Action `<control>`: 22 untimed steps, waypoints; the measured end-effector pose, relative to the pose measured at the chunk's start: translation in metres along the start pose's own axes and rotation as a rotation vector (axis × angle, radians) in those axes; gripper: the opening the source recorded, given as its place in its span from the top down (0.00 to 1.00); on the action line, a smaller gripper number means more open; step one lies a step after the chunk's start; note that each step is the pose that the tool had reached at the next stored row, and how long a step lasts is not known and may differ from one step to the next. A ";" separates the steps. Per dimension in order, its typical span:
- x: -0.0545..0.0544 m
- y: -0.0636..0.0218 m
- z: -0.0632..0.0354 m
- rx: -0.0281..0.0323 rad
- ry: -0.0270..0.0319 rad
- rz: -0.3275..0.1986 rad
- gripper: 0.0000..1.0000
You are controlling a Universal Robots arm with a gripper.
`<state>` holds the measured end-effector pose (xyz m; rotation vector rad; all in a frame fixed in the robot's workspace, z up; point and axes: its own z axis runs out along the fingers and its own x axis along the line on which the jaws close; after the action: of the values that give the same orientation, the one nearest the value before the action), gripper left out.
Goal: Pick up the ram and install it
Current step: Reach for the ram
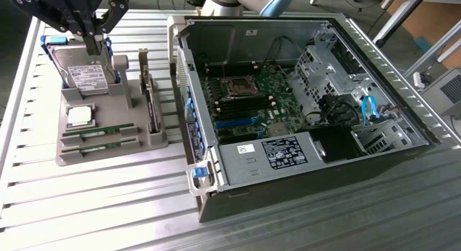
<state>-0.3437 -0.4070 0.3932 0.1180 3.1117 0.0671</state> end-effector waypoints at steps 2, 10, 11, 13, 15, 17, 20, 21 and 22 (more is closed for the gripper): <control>0.000 -0.0020 0.0000 0.0000 0.0000 0.000 0.89; -0.002 -0.0219 -0.0005 0.0000 0.0000 0.000 0.89; -0.002 -0.0254 -0.0007 0.0001 0.0001 0.000 0.89; -0.002 -0.0294 -0.0008 0.0000 0.0000 0.000 0.89; -0.003 -0.0359 -0.0011 0.0001 0.0001 0.000 0.89; -0.003 -0.0365 -0.0011 0.0001 0.0001 0.000 0.89; -0.003 -0.0366 -0.0011 0.0000 0.0000 0.000 0.89; -0.003 -0.0366 -0.0011 0.0001 0.0000 0.000 0.89; -0.003 -0.0366 -0.0011 0.0000 0.0000 0.000 0.89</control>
<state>-0.3437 -0.4438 0.3927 0.1179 3.1117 0.0671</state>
